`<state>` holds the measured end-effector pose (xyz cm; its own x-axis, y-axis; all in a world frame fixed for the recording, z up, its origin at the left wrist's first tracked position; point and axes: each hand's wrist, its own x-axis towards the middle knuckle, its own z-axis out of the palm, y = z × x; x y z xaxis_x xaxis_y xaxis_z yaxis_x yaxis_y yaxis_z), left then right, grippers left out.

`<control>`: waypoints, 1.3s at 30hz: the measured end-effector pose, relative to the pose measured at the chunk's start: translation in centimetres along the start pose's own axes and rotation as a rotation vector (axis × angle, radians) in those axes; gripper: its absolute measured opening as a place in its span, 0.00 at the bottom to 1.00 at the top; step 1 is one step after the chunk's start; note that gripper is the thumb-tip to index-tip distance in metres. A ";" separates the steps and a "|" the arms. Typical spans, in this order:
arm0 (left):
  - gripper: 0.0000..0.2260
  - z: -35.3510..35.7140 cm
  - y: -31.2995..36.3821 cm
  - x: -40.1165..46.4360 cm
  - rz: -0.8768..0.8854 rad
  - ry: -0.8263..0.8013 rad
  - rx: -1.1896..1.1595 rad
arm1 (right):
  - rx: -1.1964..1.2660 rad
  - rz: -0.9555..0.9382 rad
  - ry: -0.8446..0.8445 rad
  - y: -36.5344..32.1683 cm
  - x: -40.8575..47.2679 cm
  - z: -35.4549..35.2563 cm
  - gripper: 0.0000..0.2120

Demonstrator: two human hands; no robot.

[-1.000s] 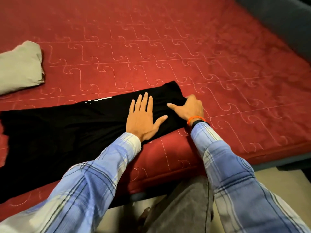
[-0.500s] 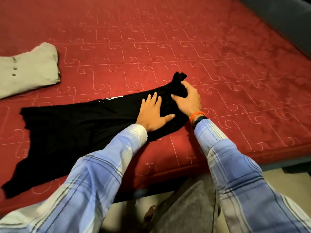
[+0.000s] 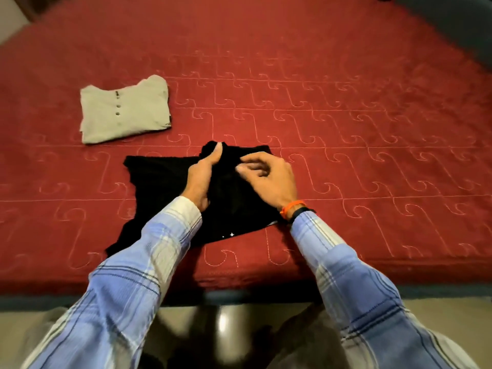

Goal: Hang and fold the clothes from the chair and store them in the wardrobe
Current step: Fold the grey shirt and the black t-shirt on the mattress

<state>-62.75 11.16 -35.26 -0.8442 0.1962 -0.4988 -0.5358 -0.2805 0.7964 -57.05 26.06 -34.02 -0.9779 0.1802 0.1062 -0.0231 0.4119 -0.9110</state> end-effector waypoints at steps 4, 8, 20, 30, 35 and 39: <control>0.23 -0.6 -0.4 1.2 0.037 0.248 0.221 | -0.405 -0.058 0.088 3.3 -0.1 -1.2 0.14; 0.14 -1.4 -0.6 1.5 0.168 0.541 0.597 | -0.549 -0.094 -0.067 5.7 -0.8 -1.5 0.21; 0.17 0.4 -0.4 0.2 0.272 0.508 0.911 | -0.470 -0.181 -0.092 2.9 -2.6 0.4 0.18; 0.12 2.1 1.2 2.8 0.138 0.410 0.686 | -0.407 0.099 -0.081 1.6 -3.5 3.6 0.06; 0.18 1.7 1.7 3.7 0.048 0.335 0.432 | -0.148 0.049 -0.217 2.2 -4.5 1.9 0.03; 0.14 0.6 1.6 4.4 0.153 0.521 0.336 | -0.182 0.071 -0.395 1.6 -4.2 0.7 0.06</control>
<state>-67.28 12.17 -35.95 -0.8534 -0.3290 -0.4043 -0.4453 0.0573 0.8935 -53.10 25.31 -36.25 -0.9809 -0.1271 -0.1473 0.0499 0.5675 -0.8218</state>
